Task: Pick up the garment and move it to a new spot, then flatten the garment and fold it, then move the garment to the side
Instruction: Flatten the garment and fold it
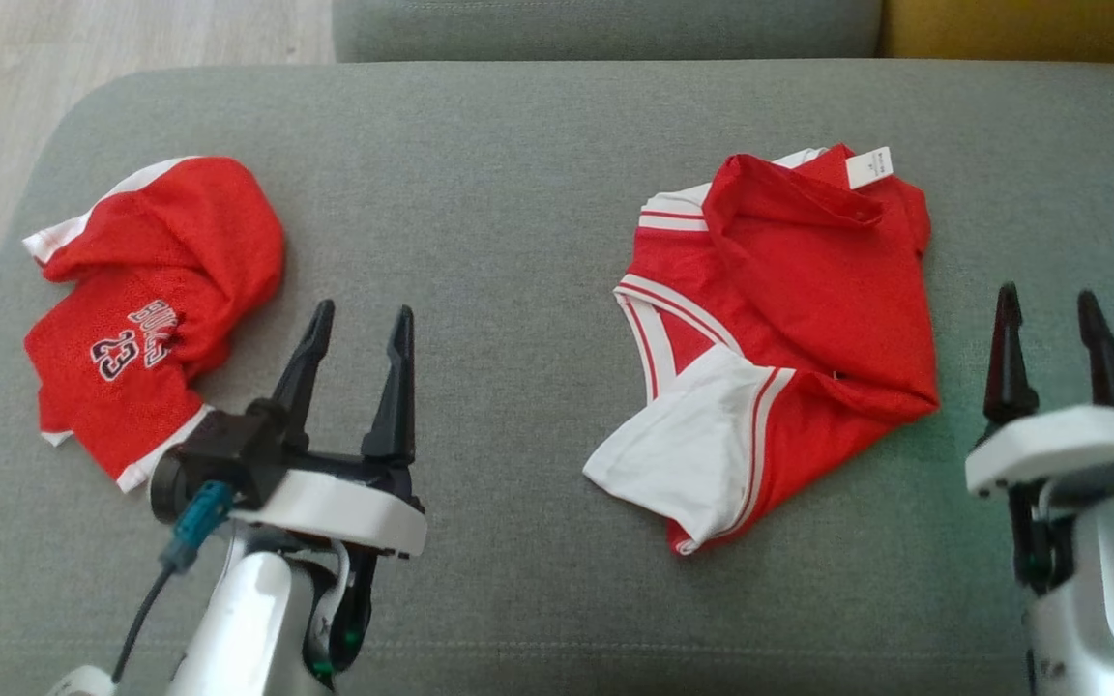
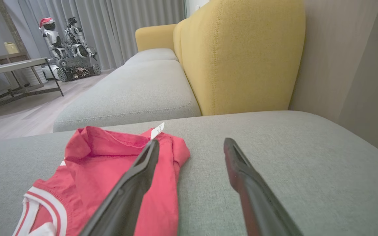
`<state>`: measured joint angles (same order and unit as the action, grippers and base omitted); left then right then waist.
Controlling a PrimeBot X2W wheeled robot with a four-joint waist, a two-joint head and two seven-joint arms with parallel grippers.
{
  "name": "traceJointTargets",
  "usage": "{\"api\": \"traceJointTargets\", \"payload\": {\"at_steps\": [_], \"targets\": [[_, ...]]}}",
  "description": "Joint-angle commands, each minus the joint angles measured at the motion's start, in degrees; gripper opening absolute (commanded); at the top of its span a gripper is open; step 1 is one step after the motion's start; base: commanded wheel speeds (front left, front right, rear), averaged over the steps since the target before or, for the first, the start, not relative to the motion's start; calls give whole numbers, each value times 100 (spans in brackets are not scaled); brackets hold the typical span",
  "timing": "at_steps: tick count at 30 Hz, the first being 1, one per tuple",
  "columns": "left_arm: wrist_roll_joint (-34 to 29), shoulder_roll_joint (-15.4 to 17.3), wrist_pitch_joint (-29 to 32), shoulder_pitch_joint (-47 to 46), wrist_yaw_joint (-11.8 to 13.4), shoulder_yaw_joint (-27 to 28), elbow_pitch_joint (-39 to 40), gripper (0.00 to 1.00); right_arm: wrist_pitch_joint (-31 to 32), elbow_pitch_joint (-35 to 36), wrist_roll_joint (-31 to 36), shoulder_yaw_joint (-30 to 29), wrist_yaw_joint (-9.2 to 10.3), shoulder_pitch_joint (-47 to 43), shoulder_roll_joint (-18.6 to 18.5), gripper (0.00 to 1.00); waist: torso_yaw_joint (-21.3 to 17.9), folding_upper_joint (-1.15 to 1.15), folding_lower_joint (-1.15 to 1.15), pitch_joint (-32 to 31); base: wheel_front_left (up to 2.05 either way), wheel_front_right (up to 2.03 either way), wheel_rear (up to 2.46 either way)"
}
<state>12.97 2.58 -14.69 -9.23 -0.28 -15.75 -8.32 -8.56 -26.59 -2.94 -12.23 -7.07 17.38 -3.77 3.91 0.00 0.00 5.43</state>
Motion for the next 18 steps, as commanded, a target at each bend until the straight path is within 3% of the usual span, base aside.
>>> {"api": "traceJointTargets", "payload": {"at_steps": [1, 11, 18], "targets": [[54, 30, -30, -111, 42, 227, 232, 100, -29, 354, -39, 155, -42, 38, 33, 100, -23, 0, 0, 20, 0, 0, 0], [77, 30, -30, -92, 28, 214, 286, 100, 331, 1084, -137, 323, -42, -255, 84, 100, -54, 0, 0, 178, 0, 0, 0], [58, 30, -30, -185, -46, 170, 253, 100, 749, 951, -121, 416, -42, 260, 27, 100, 85, 0, 0, 448, 0, 0, 0]]}}
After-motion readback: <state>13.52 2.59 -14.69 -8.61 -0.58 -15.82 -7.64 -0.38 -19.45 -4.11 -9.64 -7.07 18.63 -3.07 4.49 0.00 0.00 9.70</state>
